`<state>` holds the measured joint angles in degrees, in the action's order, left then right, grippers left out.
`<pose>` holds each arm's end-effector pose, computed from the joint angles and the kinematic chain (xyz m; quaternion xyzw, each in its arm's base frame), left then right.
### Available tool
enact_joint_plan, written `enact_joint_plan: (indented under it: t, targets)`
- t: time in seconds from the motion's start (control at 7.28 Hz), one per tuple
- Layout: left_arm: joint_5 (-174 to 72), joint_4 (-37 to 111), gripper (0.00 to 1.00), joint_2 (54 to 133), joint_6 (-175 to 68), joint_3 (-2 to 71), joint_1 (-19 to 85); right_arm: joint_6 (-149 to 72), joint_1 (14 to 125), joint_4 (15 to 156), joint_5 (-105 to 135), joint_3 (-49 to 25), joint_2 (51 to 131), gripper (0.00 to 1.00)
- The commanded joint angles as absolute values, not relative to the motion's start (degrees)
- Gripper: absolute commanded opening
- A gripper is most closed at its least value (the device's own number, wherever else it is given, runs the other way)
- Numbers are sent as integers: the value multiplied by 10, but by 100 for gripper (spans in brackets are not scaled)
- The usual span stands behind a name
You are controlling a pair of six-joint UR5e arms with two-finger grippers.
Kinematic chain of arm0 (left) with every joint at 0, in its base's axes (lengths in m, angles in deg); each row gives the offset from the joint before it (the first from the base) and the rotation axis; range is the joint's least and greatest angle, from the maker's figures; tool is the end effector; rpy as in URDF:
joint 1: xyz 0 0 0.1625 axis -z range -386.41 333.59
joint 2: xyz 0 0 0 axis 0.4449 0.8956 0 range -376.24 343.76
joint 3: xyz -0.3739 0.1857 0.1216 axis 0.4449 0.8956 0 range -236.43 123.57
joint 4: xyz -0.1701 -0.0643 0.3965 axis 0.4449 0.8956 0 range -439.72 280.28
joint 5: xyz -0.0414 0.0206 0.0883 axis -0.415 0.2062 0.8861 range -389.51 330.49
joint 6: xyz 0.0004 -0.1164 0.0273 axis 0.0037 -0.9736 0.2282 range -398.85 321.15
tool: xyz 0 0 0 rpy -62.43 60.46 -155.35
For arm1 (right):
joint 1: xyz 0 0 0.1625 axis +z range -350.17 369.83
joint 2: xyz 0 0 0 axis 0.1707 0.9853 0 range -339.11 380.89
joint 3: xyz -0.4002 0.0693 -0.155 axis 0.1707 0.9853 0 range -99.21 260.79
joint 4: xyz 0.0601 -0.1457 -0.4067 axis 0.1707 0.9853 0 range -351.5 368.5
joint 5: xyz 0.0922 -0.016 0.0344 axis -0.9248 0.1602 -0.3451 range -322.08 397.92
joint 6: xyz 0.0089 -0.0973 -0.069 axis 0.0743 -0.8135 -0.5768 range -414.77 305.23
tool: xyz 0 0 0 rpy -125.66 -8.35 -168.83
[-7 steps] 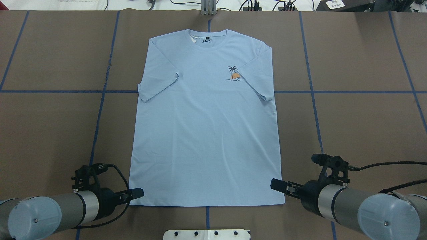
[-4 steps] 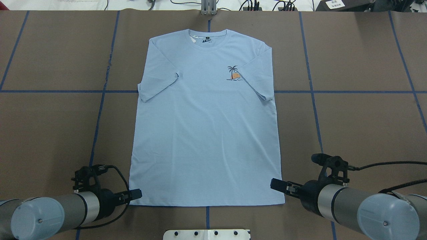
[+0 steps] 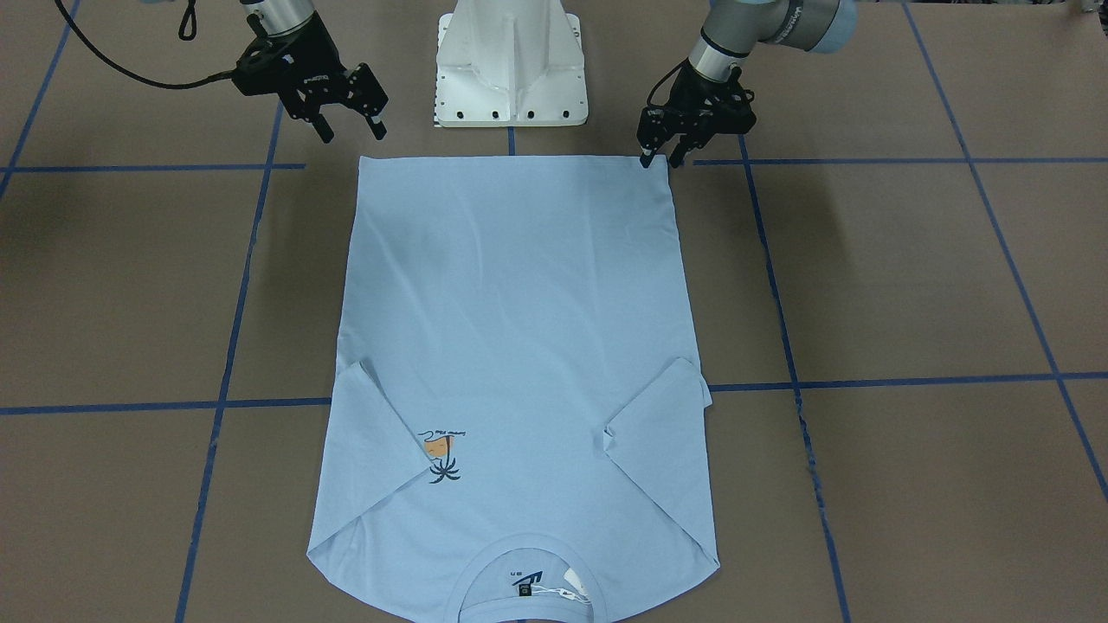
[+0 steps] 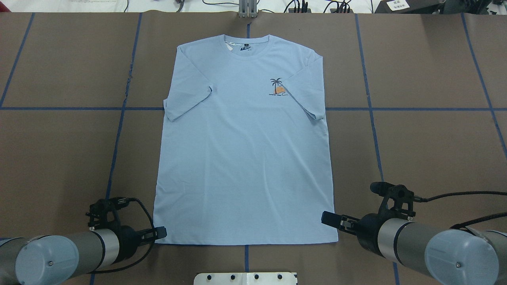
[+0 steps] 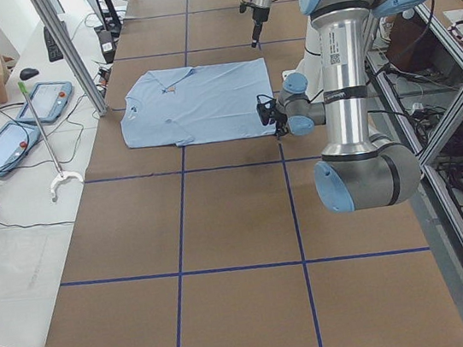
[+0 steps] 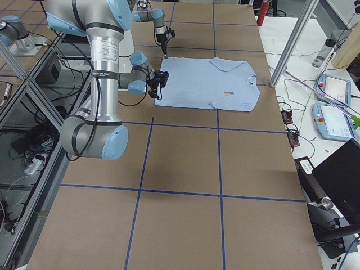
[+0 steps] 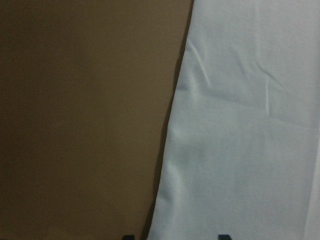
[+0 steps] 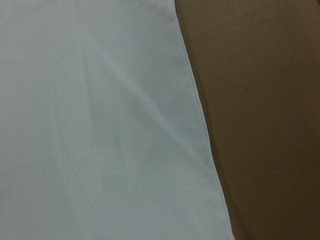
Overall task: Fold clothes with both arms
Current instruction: 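Grasp the hem corners with both grippers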
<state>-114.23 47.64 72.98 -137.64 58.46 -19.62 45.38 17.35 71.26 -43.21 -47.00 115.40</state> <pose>0.5047 -0.2054 0.3969 0.0307 0.5111 -0.1397 0.8475 -0.4411 -0.2113 0.3393 0.0553 -0.5039 0.1708 0.8449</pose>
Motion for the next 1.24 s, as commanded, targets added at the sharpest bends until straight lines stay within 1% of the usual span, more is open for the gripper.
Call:
enact_joint_plan:
  t: [0.0, 0.69, 0.82, 0.96, 1.1]
  targets:
    - [-1142, 476, 48, 731, -1376, 584, -198, 454, 174, 713, -432, -470, 1155, 100]
    - [-1142, 476, 47, 730, -1376, 585, -203, 454, 173, 713, -432, -470, 1159, 100]
    - [-1143, 476, 30, 730, -1376, 585, -202, 454, 172, 713, -432, -468, 1159, 100]
    - [-1143, 476, 7, 729, -1376, 587, -202, 454, 172, 713, -434, -468, 1159, 100]
    - [-1143, 476, 0, 729, -1376, 588, -202, 455, 164, 716, -433, -467, 1159, 100]
